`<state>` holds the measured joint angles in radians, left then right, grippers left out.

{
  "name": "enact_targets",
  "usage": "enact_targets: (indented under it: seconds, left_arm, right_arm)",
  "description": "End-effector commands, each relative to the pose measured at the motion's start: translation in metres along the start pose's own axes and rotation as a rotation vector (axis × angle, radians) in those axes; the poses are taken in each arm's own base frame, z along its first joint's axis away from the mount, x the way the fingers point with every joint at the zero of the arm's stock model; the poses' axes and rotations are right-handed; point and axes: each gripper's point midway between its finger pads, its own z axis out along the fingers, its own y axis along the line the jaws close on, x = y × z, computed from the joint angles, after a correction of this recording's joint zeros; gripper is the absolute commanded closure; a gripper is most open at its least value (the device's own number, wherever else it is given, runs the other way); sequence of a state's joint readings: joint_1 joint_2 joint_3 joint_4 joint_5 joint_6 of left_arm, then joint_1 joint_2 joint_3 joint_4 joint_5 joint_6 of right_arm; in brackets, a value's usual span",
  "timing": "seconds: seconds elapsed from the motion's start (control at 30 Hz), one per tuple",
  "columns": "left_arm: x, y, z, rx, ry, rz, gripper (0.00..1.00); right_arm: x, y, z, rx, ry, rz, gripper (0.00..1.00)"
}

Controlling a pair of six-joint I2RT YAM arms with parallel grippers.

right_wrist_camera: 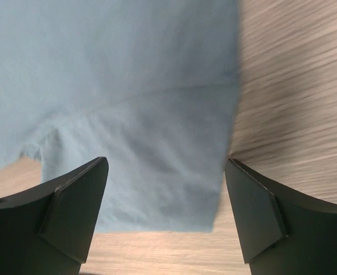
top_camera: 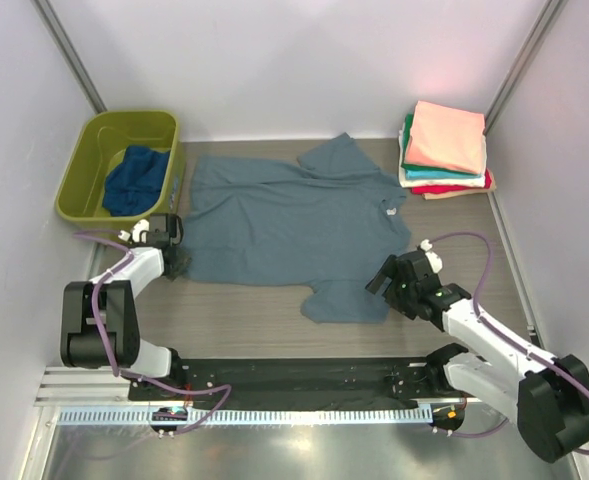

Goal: Fold and stack the t-shirts

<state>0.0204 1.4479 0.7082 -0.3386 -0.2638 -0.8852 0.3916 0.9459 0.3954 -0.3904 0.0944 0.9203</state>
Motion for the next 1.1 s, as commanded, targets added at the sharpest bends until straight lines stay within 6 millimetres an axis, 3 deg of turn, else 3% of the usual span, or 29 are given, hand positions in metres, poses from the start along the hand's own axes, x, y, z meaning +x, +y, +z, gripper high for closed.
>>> enact_targets:
  seconds: [0.0,0.1,0.27,0.5,0.67,0.8,1.07]
  left_arm:
    - [0.017,0.003,0.012,0.004,0.054,0.008,0.7]
    - [0.016,0.001,0.011,0.016,0.054,0.011,0.75]
    - [0.015,0.002,0.009,0.017,0.049,0.021,0.82]
    - [0.016,0.001,0.006,0.029,0.051,0.019,0.85]
    - [0.014,-0.001,0.004,0.037,0.046,0.019,0.85]
    - [0.013,-0.002,0.003,0.041,0.045,0.016,0.85]
    - [0.015,-0.003,0.003,0.049,0.057,0.02,0.86]
  right_arm:
    - [0.023,0.001,0.005,0.014,0.037,0.018,0.11]
    - [0.04,0.005,0.004,0.011,0.053,0.012,0.14]
    - [0.059,-0.008,0.0,0.037,0.091,0.018,0.17]
    - [0.06,-0.013,-0.018,0.055,0.096,-0.009,0.17]
    - [0.071,-0.018,-0.029,0.074,0.14,-0.023,0.15]
    - [0.083,-0.018,-0.027,0.075,0.176,-0.017,0.15]
    - [0.092,0.002,-0.008,0.029,0.179,-0.006,0.17]
